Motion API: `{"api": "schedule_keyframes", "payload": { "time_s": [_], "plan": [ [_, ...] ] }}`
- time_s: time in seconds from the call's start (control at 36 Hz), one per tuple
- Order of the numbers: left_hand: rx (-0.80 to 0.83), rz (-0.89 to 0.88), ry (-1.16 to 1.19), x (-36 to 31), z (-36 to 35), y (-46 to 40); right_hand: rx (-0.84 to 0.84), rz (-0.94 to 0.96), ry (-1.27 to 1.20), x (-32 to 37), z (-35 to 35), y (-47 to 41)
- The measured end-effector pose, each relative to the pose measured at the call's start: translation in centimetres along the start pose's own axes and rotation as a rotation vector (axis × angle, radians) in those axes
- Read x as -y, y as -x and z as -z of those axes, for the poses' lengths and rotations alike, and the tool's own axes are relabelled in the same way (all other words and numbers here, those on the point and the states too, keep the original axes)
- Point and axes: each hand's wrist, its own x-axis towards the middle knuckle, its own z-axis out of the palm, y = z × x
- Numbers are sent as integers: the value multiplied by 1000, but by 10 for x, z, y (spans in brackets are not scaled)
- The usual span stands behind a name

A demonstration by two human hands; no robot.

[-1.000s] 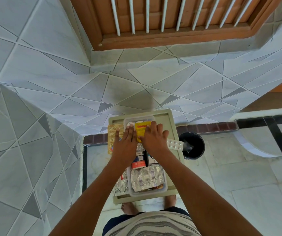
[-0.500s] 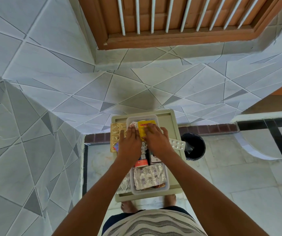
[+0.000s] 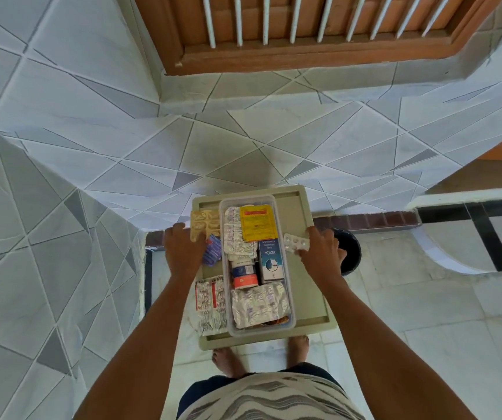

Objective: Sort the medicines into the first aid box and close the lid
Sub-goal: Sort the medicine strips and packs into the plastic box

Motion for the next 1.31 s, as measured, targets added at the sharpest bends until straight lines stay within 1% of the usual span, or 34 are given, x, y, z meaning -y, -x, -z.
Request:
{"api": "schedule_keyframes", "payload": {
  "time_s": [0.08,0.11,0.17,0.28,0.33,0.44,0.56,0.67,0.81,0.86,0.94,1.03,1.14,1.22,1.31],
  "plan": [
    [57,-62,-114,4,-1,-11,-33,-11,40,1,2,-2],
    [61,-41,-100,5,-2,-14,-55,-19,60,1,2,-3],
    [61,45,-32,2,0,-16,-97,-18,72,2,3,-3],
    [19,151,124,-7,5,-21,-157,-18,-75,3,5,0],
    [2,160,217,-11,7,-23,-192,-27,-137,5,8,3],
    [42,197,410,-17,13,-20,-249,-41,-267,12,12,10],
    [42,191,416,-19,17,-19,-279,-44,-347,21,17,18],
    [-8,129,408,-19,23,-16,-325,-21,-425,29,20,24],
    [-117,112,493,-24,35,-9,-391,33,-560,41,19,33],
    [-159,116,530,-21,40,-8,-378,40,-638,47,22,38],
    [-199,140,595,-19,47,-5,-317,-5,-805,57,28,50],
    [-173,155,646,-18,50,-1,-289,-29,-882,62,27,59],
    [-133,171,734,-16,49,11,-245,-41,-891,62,19,69],
    [-23,134,878,-23,48,32,-247,-15,-879,61,17,77],
    [114,92,881,-30,43,52,-249,32,-828,59,16,84]
  ]
}}
